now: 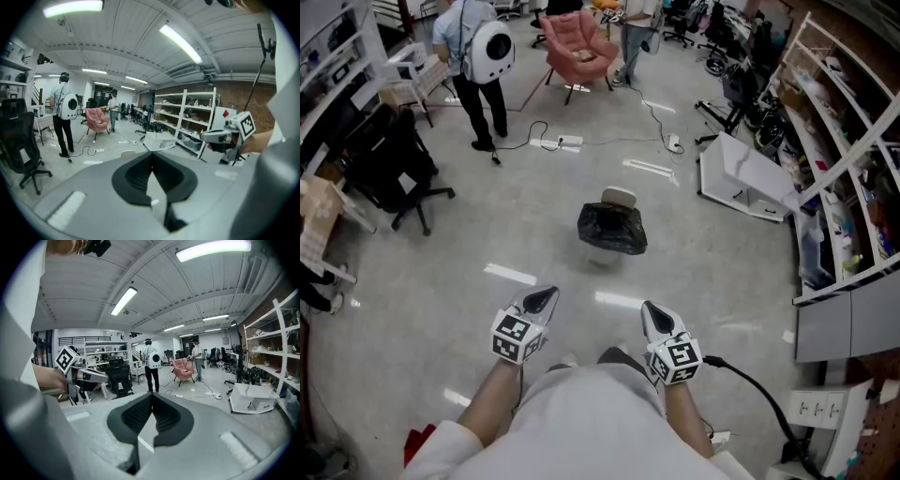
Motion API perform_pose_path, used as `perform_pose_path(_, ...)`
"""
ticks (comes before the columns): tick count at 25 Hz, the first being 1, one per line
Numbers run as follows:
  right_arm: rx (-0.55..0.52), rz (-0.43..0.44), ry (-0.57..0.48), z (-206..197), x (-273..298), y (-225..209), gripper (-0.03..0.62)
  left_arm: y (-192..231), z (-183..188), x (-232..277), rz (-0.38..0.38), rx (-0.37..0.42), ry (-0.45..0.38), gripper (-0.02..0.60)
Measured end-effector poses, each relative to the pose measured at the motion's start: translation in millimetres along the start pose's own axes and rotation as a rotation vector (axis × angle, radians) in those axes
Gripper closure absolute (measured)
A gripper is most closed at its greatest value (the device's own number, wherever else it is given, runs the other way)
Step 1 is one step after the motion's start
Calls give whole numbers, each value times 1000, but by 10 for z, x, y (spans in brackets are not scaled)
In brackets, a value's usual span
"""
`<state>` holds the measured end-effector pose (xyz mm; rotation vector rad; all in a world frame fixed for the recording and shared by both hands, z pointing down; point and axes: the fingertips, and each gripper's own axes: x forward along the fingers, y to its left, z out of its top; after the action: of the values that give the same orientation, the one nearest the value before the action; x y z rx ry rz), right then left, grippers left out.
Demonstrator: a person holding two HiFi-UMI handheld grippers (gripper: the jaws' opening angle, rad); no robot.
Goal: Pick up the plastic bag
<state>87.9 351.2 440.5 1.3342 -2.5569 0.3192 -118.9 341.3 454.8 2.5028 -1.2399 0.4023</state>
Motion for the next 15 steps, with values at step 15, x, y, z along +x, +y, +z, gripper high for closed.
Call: perform_pose_path(15,23,29,21,44,475,-310,592,328,76,301,43,-32,12,578)
